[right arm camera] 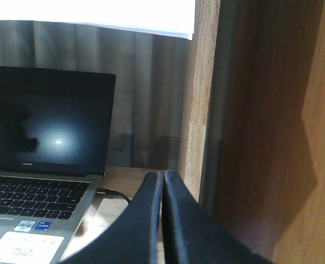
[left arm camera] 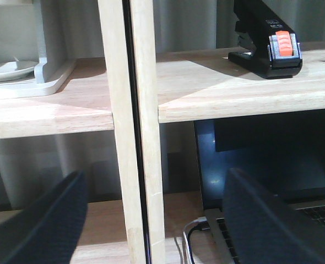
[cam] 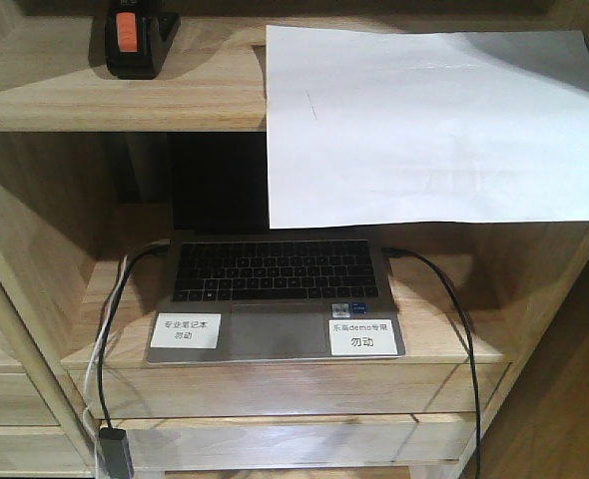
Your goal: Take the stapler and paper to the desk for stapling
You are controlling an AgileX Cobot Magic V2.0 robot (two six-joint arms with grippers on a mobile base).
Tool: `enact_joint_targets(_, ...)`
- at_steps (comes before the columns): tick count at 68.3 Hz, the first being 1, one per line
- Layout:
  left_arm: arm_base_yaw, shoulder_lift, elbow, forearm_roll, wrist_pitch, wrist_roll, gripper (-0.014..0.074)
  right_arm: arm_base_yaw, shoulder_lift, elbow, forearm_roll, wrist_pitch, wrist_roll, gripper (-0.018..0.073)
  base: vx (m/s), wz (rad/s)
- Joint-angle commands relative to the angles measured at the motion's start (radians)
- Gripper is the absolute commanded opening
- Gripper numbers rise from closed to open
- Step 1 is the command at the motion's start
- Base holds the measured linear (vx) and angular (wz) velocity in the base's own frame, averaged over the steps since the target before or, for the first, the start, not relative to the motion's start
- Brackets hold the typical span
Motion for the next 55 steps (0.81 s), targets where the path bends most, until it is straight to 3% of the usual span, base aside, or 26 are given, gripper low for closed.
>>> enact_joint_targets(1,-0.003,0.012,-0.031,-0.003,-0.082,-0.008,0.0514,-0.004,-0.009,0.023,-0.006,-0.069,0.002,-0.0009,0.00,0.00)
enact_joint_targets(22,-0.028,0.012,-0.033,-0.003,-0.082,-0.007,0.0512,-0.004,-0.009,0.023,-0.006,-0.069,0.002,-0.0009,0.00,0.00)
enact_joint_targets(30,-0.089,0.017,-0.033,-0.003,-0.134,0.007,0.0512,-0.004,-0.009,0.023,-0.006,-0.069,0.002,-0.0009,0.00,0.00)
enact_joint_targets(38,-0.179,0.073,-0.049,-0.004,-0.156,0.082,0.0512,-0.004,-0.009,0.023,-0.006,-0.069,0.002,-0.0009,0.00,0.00)
enact_joint_targets(55,-0.314,0.301,-0.219,-0.003,-0.151,0.083,0.0514,-0.004,-0.009,0.023,-0.006,-0.069,0.002,-0.0009,0.00,0.00)
